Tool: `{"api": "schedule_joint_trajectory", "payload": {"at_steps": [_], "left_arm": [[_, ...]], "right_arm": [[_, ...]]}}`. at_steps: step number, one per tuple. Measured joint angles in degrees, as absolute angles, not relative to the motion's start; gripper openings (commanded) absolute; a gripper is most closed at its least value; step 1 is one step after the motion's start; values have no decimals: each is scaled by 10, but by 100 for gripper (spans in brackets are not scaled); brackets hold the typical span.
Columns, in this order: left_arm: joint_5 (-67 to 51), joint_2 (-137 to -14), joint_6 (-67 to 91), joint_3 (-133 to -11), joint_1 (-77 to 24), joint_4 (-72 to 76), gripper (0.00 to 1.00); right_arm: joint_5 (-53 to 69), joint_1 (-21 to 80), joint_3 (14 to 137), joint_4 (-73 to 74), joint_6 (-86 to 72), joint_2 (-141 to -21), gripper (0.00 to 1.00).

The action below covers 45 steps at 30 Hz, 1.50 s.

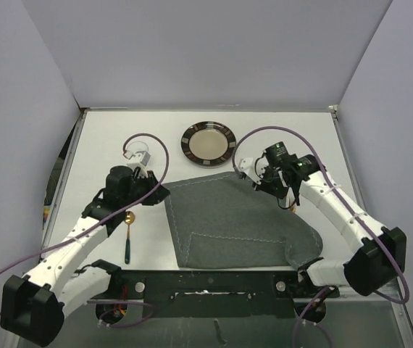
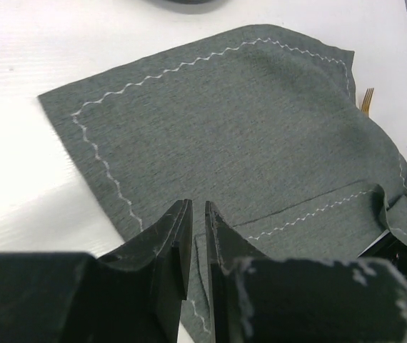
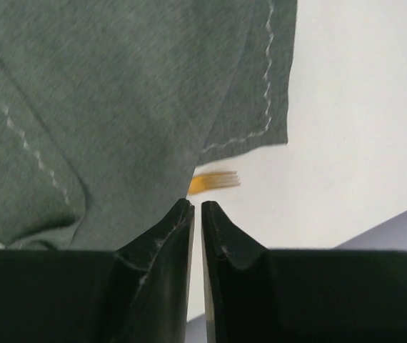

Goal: Set the dinner table for one person
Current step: Flatten out the napkin at the center of the board.

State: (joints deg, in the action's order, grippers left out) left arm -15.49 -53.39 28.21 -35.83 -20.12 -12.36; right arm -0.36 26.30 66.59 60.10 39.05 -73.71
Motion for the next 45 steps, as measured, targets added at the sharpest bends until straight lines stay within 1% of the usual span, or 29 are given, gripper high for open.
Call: {"api": "schedule_joint_trajectory", "payload": {"at_steps": [3, 10, 15, 19, 25, 29, 35, 40, 45], "left_arm": [[-133, -582, 297, -358, -243, -89, 12], [-68, -670, 341, -359, -318, -61, 11], [-17, -705, 381, -358, -326, -61, 11], [8, -746, 400, -359, -325, -63, 9], [13, -847, 424, -383, -316, -80, 8], [5, -878, 429, -404, -306, -74, 7], [-20, -913, 427, -429, -283, -57, 7], [-62, -943, 422, -444, -232, -27, 6], [-76, -973, 409, -470, -183, -11, 6]], "right_arm": [[1, 259, 667, 545, 377, -781, 0], [20, 230, 664, 446, 335, -868, 0], [35, 206, 656, 402, 315, -908, 0], [46, 182, 657, 374, 305, -946, 0], [58, 162, 672, 343, 293, -1018, 0], [64, 161, 695, 334, 289, -1054, 0], [67, 161, 719, 325, 288, -1078, 0], [66, 161, 746, 320, 289, -1103, 0], [62, 161, 761, 312, 291, -1117, 0]]}}
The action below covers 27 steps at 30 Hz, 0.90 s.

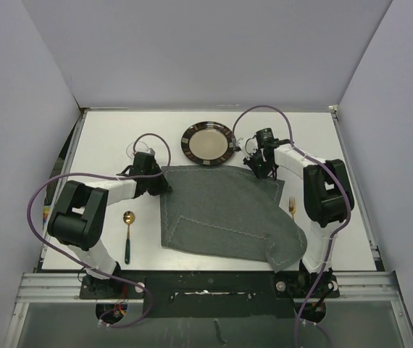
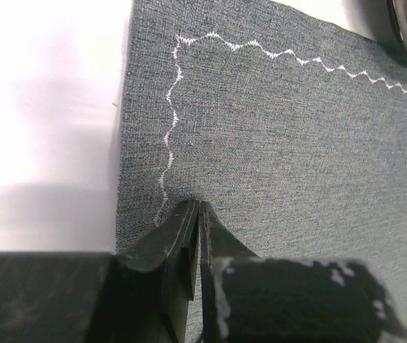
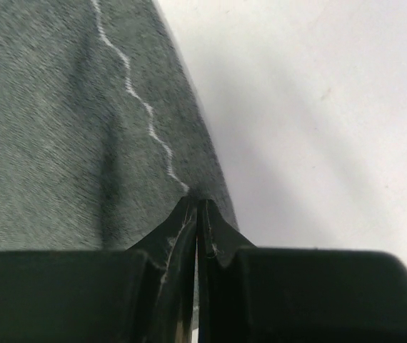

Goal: Set the dinner table for one person
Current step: Flatten out the napkin at the center of the board.

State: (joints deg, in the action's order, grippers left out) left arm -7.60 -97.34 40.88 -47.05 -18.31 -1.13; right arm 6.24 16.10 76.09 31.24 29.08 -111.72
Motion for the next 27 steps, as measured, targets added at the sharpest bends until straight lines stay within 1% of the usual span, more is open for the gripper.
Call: {"api": "schedule_joint_trajectory", "payload": {"at_steps": [3, 7, 12, 17, 23, 27], "left_arm": [[-78, -977, 400, -473, -165, -6, 5], [-79, -977, 393, -473, -151, -6, 5], [-77, -978, 379, -480, -149, -15, 5], [-75, -982, 368, -489, -147, -22, 5], [-77, -986, 365, -496, -145, -29, 5], [-77, -987, 357, -501, -145, -36, 5]], "right_arm": [[51, 161, 782, 313, 293, -1124, 2], [30, 160, 856, 309, 295, -1143, 3], [20, 153, 907, 289, 295, -1143, 0], [27, 149, 886, 294, 284, -1145, 0], [48, 148, 799, 315, 264, -1144, 0], [57, 148, 775, 321, 262, -1118, 0]]}}
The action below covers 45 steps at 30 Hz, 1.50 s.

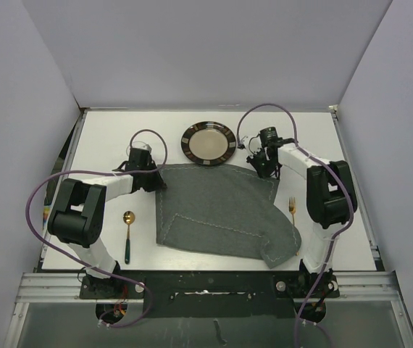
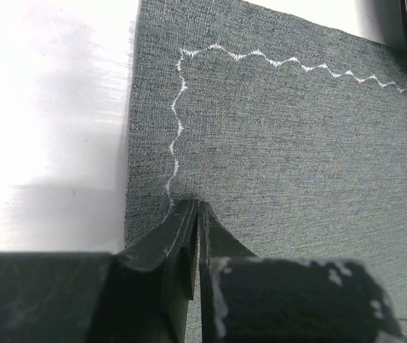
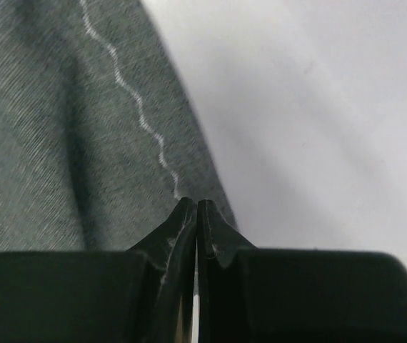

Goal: Set the dinner table for one person
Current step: Flatten out the napkin at the center of the board.

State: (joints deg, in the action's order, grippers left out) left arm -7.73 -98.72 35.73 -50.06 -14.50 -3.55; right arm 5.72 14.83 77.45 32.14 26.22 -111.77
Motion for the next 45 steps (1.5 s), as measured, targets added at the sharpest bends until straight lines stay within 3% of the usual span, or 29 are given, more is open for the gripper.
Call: {"api": "schedule_joint_trajectory", "payload": {"at_steps": [18, 29, 45], "left_arm": [[-77, -987, 353, -505, -144, -44, 4], [-73, -987, 352, -505, -144, -50, 4], [-55, -965, 320, -505, -132, -90, 4]], "right_arm": [[83, 149, 728, 410, 263, -1014, 0], [97, 150, 706, 389, 266, -1073, 0], [51, 123, 849, 330, 352, -1180, 0]]}}
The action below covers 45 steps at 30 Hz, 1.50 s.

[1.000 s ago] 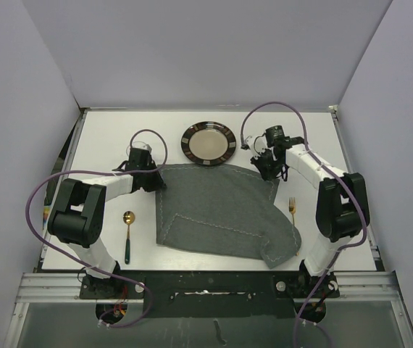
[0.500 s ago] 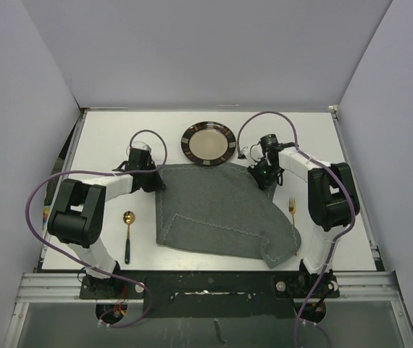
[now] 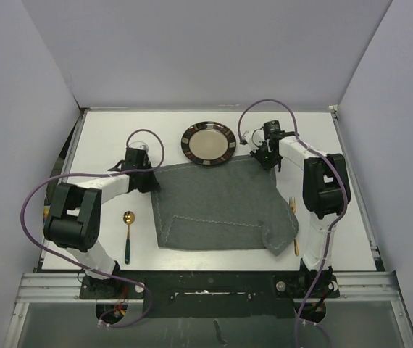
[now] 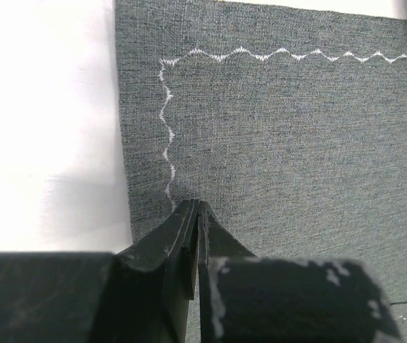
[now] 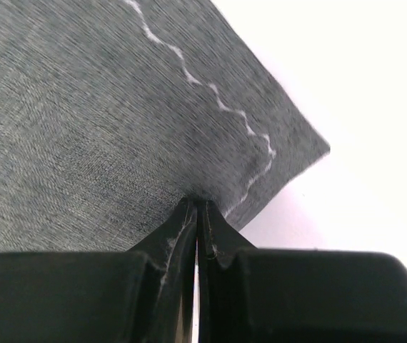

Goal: Set the dinner table for one person
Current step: Flatten out the napkin at the center of the board.

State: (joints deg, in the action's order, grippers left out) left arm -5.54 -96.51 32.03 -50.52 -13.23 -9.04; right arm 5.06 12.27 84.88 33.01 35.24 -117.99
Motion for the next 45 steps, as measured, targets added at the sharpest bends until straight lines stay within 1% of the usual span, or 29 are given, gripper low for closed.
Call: {"api": "schedule_joint_trajectory", "payload": {"at_steps": [6, 13, 15, 17, 18, 19, 20, 21, 22, 26, 30, 33, 36, 40, 45], "left_arm": [[-51, -950, 309, -505, -128, -94, 4], [-55, -946, 308, -505, -126, -92, 4], [-63, -936, 308, -505, -126, -92, 7], [-75, -911, 306, -505, -126, -93, 13], [-82, -896, 303, -505, -126, -95, 18], [-93, -876, 299, -506, -126, -100, 25], [-105, -852, 295, -509, -126, -112, 46], [-115, -830, 290, -515, -126, -125, 90], [-127, -803, 287, -523, -127, -142, 97], [-157, -704, 301, -535, -127, -202, 98], [-179, -649, 344, -497, -127, -243, 98], [-204, -667, 378, -453, -127, -244, 98], [-239, -716, 408, -410, -131, -228, 98], [-265, -762, 417, -402, -161, -222, 98], [-284, -779, 413, -403, -186, -202, 98]], "right_arm": [[32, 94, 836, 335, 375, -1172, 0], [3, 82, 787, 372, 397, -1103, 0], [1, 82, 787, 385, 399, -1070, 0], [0, 82, 787, 393, 399, -1037, 0], [0, 82, 787, 397, 399, -1020, 0], [0, 82, 787, 400, 399, -1006, 0], [1, 82, 787, 404, 399, -992, 0], [2, 83, 787, 407, 398, -980, 0], [3, 83, 787, 410, 397, -970, 0], [8, 84, 784, 412, 388, -958, 0], [9, 87, 756, 413, 383, -958, 0], [10, 87, 738, 413, 383, -958, 0], [11, 87, 731, 413, 377, -958, 0], [11, 87, 731, 411, 368, -955, 0], [11, 87, 727, 407, 359, -949, 0]]}}
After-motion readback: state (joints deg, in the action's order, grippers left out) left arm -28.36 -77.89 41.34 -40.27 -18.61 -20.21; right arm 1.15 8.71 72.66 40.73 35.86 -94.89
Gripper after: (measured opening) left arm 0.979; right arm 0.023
